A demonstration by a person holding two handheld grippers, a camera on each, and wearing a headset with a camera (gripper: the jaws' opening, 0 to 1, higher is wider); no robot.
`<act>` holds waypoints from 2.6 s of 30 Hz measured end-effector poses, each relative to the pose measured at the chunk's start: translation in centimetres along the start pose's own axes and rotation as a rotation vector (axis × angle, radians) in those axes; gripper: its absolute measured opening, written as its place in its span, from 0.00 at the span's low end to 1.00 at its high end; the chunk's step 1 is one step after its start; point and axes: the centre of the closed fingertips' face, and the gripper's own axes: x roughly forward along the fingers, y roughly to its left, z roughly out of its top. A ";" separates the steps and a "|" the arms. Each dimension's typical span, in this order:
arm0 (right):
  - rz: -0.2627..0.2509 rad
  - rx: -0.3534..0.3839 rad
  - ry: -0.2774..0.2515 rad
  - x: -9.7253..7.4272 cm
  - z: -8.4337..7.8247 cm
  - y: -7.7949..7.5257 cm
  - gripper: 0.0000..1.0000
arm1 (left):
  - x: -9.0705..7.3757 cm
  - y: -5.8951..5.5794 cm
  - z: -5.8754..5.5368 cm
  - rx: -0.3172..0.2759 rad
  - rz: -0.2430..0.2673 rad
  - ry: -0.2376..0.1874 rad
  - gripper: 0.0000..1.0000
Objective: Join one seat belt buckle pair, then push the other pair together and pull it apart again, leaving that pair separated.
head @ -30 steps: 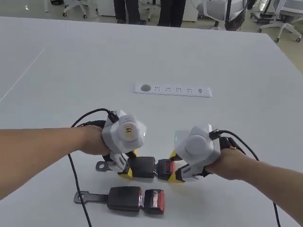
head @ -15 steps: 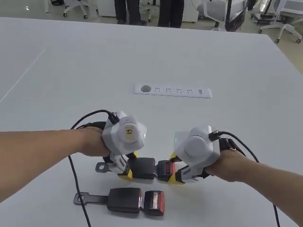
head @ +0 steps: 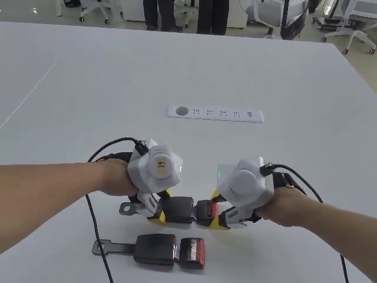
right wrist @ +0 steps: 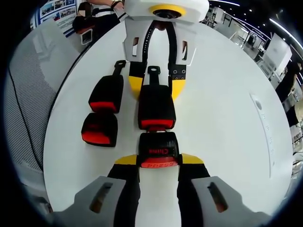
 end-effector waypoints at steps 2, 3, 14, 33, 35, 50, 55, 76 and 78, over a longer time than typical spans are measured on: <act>-0.001 -0.001 0.002 0.1 -0.1 0.0 0.27 | -0.1 0.0 0.0 0.002 -0.002 -0.001 0.30; -0.002 0.001 0.002 0.2 -0.1 -0.1 0.27 | -0.1 0.0 0.0 0.003 -0.003 0.001 0.30; 0.005 -0.010 0.005 0.0 -0.2 0.0 0.28 | -0.1 -0.1 0.1 0.002 -0.004 0.014 0.31; 0.009 -0.019 0.019 -0.8 -1.7 -0.4 0.28 | -0.2 -0.2 0.2 -0.001 -0.005 0.052 0.32; 0.009 -0.017 0.018 -0.9 -1.7 -0.4 0.28 | -0.2 -0.2 0.2 -0.001 -0.007 0.052 0.32; 0.008 -0.019 0.047 -1.9 -3.4 -0.4 0.28 | -0.3 -0.3 0.2 0.001 -0.006 0.062 0.33; 0.010 -0.018 0.056 -2.2 -4.2 -0.6 0.29 | 0.0 0.2 -0.2 -0.005 -0.004 0.065 0.33; 0.010 -0.003 0.075 -3.2 -6.2 -0.7 0.30 | -0.2 0.0 0.0 -0.003 0.005 0.081 0.33; 0.011 -0.005 0.076 -3.3 -6.4 -0.7 0.30 | -0.1 0.0 -0.1 -0.004 0.006 0.080 0.33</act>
